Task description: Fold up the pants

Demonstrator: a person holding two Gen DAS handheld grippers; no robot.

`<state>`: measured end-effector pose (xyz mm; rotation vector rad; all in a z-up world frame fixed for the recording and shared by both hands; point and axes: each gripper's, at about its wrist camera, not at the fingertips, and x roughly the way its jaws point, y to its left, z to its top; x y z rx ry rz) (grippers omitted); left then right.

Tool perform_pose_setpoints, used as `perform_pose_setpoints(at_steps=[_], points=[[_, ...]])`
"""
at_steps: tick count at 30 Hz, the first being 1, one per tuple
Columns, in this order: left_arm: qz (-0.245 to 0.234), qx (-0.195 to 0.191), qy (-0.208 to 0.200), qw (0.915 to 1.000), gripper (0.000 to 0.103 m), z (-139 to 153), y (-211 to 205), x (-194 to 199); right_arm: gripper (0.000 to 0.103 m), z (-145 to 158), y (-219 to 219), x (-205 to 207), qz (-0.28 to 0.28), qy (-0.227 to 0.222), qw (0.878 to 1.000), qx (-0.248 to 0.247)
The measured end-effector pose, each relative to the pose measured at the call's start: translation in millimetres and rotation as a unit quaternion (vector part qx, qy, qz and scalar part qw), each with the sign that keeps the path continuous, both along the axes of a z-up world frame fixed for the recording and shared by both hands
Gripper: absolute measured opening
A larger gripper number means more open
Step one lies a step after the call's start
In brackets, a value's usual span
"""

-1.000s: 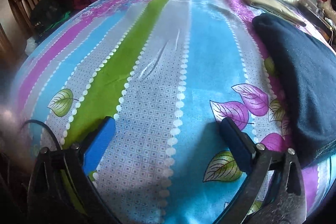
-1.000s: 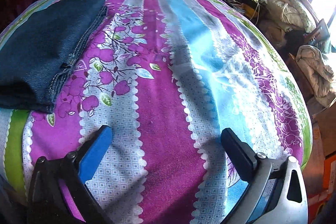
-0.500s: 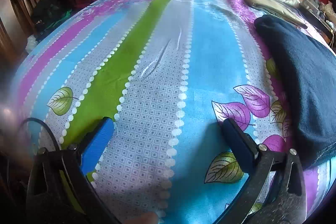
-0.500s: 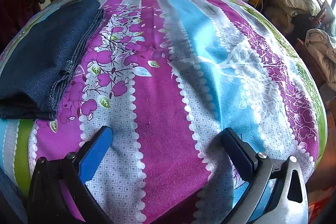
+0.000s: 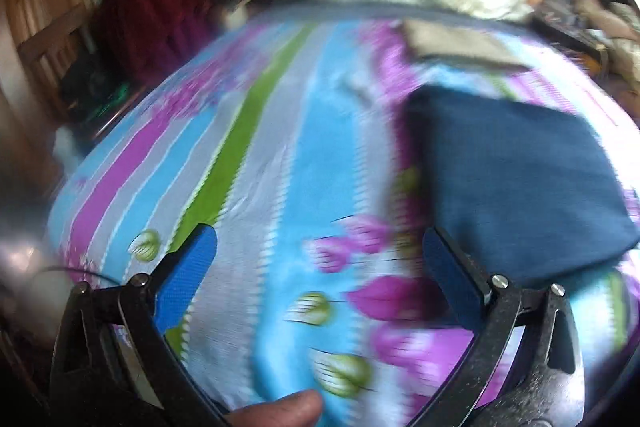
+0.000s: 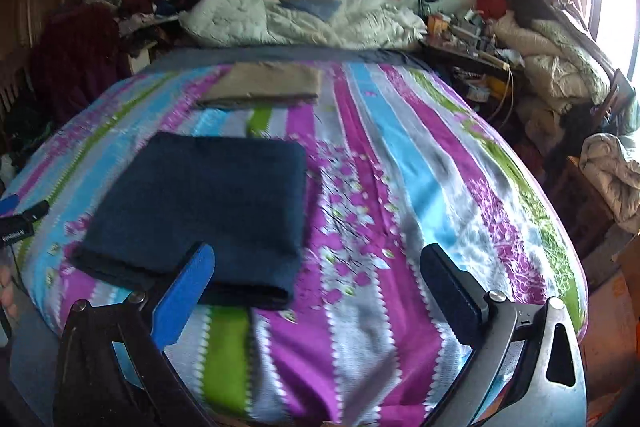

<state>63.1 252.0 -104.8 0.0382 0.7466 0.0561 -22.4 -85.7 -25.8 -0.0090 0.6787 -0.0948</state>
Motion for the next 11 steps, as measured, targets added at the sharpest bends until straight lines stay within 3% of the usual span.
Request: perform_pose_setpoints(at_steps=[5,11], points=[[-0.077,-0.038,-0.01,0.9962,0.103,49,-62,-27,0.103,25,42,6,0.037,-0.002,0.998,0.041],[-0.112,-0.027,-0.004,0.9933,0.103,58,-103,-31,0.103,21,51,11,0.035,0.013,0.999,0.032]])
